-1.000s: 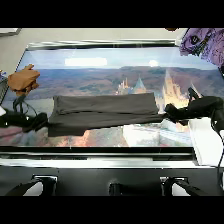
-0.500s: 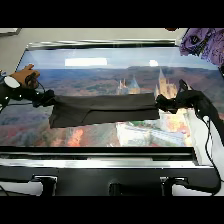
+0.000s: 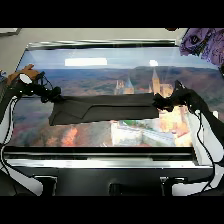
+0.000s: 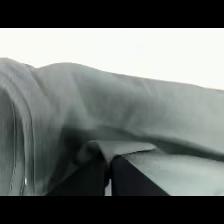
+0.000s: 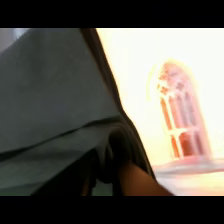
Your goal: Fold the clothes and pants, and hang the long-sleeved shirts on hangers.
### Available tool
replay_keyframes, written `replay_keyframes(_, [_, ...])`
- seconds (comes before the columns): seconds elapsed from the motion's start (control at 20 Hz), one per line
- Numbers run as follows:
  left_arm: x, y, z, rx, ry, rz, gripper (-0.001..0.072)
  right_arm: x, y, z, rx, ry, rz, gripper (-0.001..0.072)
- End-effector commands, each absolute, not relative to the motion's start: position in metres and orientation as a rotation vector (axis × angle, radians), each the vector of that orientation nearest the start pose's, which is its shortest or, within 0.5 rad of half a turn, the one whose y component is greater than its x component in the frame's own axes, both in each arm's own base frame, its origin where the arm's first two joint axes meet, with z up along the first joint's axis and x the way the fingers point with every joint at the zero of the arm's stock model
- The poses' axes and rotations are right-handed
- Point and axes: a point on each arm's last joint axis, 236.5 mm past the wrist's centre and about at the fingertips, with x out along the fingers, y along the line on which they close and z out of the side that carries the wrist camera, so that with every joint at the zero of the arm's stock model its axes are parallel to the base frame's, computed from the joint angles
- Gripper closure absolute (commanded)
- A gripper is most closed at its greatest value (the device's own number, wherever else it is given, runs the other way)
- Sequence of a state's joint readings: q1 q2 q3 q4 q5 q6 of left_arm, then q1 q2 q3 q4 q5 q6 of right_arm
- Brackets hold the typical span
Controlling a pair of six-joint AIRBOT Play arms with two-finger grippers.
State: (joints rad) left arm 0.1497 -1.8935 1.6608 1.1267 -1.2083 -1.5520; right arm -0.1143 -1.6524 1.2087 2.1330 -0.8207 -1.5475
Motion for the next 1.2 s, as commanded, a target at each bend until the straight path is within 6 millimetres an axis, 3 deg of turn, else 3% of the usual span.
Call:
replay_keyframes(0.0, [0.508,-0.020,-0.083,-0.540,1.380,-0.098,0.0499,0.473,0.036,-0.087,0.765,1.238,-0.039,0.0402])
replay_keyframes(0.05, [0.509,-0.018,-0.075,-0.549,1.378,-0.094,0.0457,0.474,0.028,-0.073,0.791,1.251,-0.038,0.0326])
replay_keyframes(0.1, [0.511,-0.013,-0.064,-0.534,1.370,-0.096,0.0371,0.478,0.015,-0.057,0.800,1.250,-0.032,0.0319])
replay_keyframes(0.15, [0.511,-0.005,-0.053,-0.500,1.368,-0.081,0.0370,0.482,-0.004,-0.040,0.816,1.235,-0.037,0.0249])
replay_keyframes(0.2, [0.511,0.006,-0.043,-0.459,1.365,-0.054,0.0366,0.484,-0.023,-0.029,0.834,1.215,-0.050,0.0242])
replay_keyframes(0.3, [0.510,0.027,-0.021,-0.382,1.339,0.014,0.0168,0.483,-0.051,-0.023,0.893,1.192,-0.065,0.0222])
replay_keyframes(0.35, [0.510,0.035,-0.011,-0.351,1.318,0.035,0.0162,0.481,-0.052,-0.026,0.913,1.204,-0.034,0.0190])
replay_keyframes(0.55, [0.509,0.042,0.011,-0.318,1.278,0.053,0.0163,0.473,-0.014,-0.057,0.928,1.314,0.154,0.0176])
replay_keyframes(0.9, [0.506,0.039,0.029,-0.307,1.250,0.044,0.0163,0.475,0.049,-0.108,0.872,1.417,0.225,0.0183])
replay_keyframes(0.95, [0.504,0.037,0.031,-0.305,1.255,0.040,0.0163,0.474,0.061,-0.111,0.861,1.428,0.239,0.0241])
replay_keyframes(1.0, [0.502,0.033,0.031,-0.301,1.264,0.033,0.0163,0.474,0.070,-0.111,0.843,1.432,0.254,0.0349])
replay_keyframes(1.1, [0.500,0.017,0.029,-0.294,1.284,0.003,0.0169,0.474,0.079,-0.102,0.826,1.427,0.270,0.0634])
replay_keyframes(1.15, [0.501,0.000,0.027,-0.299,1.291,-0.035,0.0214,0.475,0.079,-0.091,0.827,1.412,0.267,0.0676])
